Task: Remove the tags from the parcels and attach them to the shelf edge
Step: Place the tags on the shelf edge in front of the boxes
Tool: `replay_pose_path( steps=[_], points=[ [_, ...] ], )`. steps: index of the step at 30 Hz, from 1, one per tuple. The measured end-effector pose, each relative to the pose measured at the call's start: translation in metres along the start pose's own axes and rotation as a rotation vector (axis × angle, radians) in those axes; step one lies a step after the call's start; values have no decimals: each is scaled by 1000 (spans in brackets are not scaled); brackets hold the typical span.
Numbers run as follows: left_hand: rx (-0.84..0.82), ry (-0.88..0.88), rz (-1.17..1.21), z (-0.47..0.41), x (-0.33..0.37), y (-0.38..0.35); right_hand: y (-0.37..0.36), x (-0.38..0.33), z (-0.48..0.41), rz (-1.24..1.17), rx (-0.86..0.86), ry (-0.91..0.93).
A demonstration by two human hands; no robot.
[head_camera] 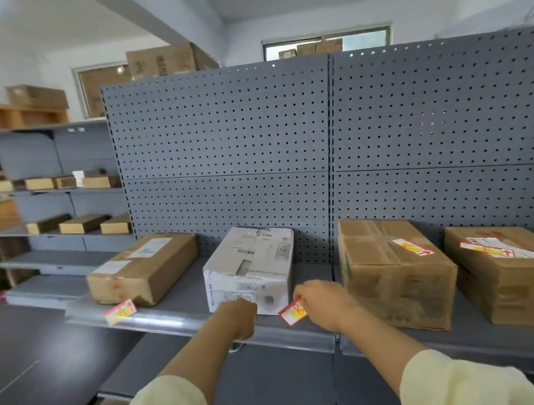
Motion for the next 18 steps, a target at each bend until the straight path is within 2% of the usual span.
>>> replay_pose_path(
  steps=[3, 8, 12, 18],
  points=[
    [-50, 45, 4, 9, -25, -7, -3, -19, -8, -83, -5, -10],
    [-53, 14, 31, 17, -47, -12, -6, -57, -23, -208, -15, -43],
    [-59, -9, 38, 23, -70, -16, -15, -95, -35, -200, -1, -44],
    [-63, -80, 27, 21, -80, -16, -23, -105, -37, -170, 3, -87]
  ],
)
Point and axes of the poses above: each hand's wrist, its own z-axis away from the middle knuckle, its own y-axis out of the back of the hand, x = y × z, the point moved 2 cm from there along -z, towards the middle knuckle, and after that the axes turned 13 degrees about -y, right-handed, at the moved point
